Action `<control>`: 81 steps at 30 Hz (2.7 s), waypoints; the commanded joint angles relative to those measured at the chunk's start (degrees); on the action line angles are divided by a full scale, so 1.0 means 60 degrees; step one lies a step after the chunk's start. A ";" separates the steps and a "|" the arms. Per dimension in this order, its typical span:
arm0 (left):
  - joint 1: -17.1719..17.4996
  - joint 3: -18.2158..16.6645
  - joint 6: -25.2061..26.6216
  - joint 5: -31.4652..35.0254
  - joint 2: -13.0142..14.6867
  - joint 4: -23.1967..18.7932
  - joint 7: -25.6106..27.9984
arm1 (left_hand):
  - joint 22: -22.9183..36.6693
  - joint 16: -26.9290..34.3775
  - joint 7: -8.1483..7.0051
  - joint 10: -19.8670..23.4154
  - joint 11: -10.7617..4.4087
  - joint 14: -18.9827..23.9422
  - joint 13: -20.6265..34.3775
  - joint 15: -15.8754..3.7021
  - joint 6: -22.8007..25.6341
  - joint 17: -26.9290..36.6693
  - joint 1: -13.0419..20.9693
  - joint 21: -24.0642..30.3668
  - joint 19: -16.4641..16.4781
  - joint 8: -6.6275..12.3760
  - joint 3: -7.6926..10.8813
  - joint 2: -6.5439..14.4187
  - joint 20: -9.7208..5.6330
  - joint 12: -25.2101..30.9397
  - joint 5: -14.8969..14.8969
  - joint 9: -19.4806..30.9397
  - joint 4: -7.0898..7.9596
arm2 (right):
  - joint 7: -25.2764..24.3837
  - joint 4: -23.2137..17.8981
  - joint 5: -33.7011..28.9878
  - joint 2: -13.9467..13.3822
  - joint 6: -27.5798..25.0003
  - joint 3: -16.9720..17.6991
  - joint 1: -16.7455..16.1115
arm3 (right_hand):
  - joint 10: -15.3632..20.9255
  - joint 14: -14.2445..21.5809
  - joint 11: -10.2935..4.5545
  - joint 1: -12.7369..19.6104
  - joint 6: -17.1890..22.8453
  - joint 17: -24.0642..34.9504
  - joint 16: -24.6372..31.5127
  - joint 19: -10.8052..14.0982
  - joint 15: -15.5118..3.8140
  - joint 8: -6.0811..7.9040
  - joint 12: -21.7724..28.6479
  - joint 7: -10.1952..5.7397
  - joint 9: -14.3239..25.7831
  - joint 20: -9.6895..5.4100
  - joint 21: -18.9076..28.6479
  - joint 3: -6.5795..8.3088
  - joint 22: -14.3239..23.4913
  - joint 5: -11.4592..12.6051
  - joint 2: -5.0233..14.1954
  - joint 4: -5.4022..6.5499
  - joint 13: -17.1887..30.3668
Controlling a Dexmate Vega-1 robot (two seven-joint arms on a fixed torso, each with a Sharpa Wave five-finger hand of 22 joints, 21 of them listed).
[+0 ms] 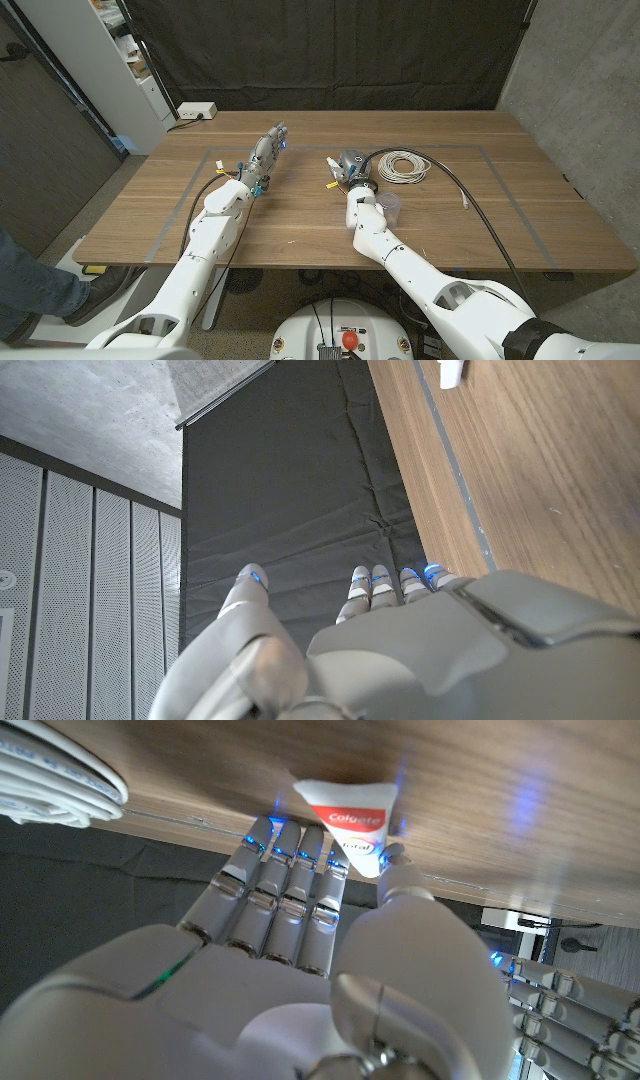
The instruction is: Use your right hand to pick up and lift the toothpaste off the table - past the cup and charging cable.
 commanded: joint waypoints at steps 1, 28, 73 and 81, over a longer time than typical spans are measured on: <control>0.0005 -0.0005 -0.0013 -0.0029 -0.0001 0.0002 -0.0024 | 0.0028 0.0020 -0.0041 -0.0073 0.0032 -0.0048 -0.0007 0.0022 0.0012 0.0054 0.0030 0.0028 -0.0443 0.0019 0.0020 0.0108 0.0052 -0.0010 -0.0051 0.0038 -0.0059 | -0.0190 -0.0160 -0.0030 -0.0051 0.0022 -0.0026 -0.0076 | 0.0525 0.0081 -0.0480 0.0116 0.0132 0.0058 0.0051 0.0071 -0.0052 0.0008 0.0148 -0.0001 0.0044 0.0029 0.0065 0.0056 0.0042 -0.0046 -0.0016 -0.0025 0.0408; -0.0172 0.0074 -0.0004 0.0035 -0.0025 0.0117 -0.0062 | 0.0029 0.0023 -0.0035 -0.0068 0.0036 -0.0052 -0.0007 0.0033 0.0027 0.0054 0.0021 0.0031 -0.0448 0.0026 0.0006 0.0123 0.0065 -0.0005 -0.0053 0.0038 -0.0078 | -0.0136 -0.0843 -0.0210 -0.0224 0.0146 0.0046 -0.0233 | 0.0553 0.0141 -0.0525 0.0236 0.0197 0.0102 -0.0002 0.0118 -0.0085 -0.0104 0.0196 -0.0044 0.0054 -0.0009 0.0054 0.0045 0.0045 -0.0090 -0.0007 0.0007 0.0373; -0.0240 0.0053 -0.0114 0.0021 -0.0037 0.0120 -0.0195 | 0.0029 0.0050 -0.0024 0.0112 0.0044 0.0025 -0.0005 0.0003 0.0085 0.0052 0.0030 0.0045 -0.0427 0.0042 0.0003 0.0179 0.0040 0.0064 -0.0058 0.0039 -0.0113 | 0.1054 -0.3148 -0.0791 -0.0235 -0.0023 0.0276 -0.0755 | 0.0611 0.0298 -0.0458 0.0304 0.0324 0.0227 -0.0094 0.0135 -0.0061 -0.0325 0.0312 -0.0023 0.0091 -0.0017 0.0001 -0.0061 0.0048 -0.0141 0.0018 0.0102 0.0351; -0.0210 0.0080 -0.0062 0.0029 -0.0011 0.0020 -0.0174 | 0.0029 0.0046 -0.0034 0.0099 0.0047 0.0024 -0.0004 0.0003 0.0094 0.0052 0.0036 0.0047 -0.0422 0.0044 0.0005 0.0189 0.0032 0.0055 -0.0059 0.0039 -0.0121 | 0.1140 -0.3371 -0.0910 -0.0196 -0.0033 0.0303 -0.0810 | 0.0616 0.0313 -0.0452 0.0334 0.0366 0.0259 -0.0115 0.0135 -0.0062 -0.0362 0.0332 0.0009 0.0101 -0.0004 -0.0010 -0.0083 0.0050 -0.0147 0.0032 0.0110 0.0348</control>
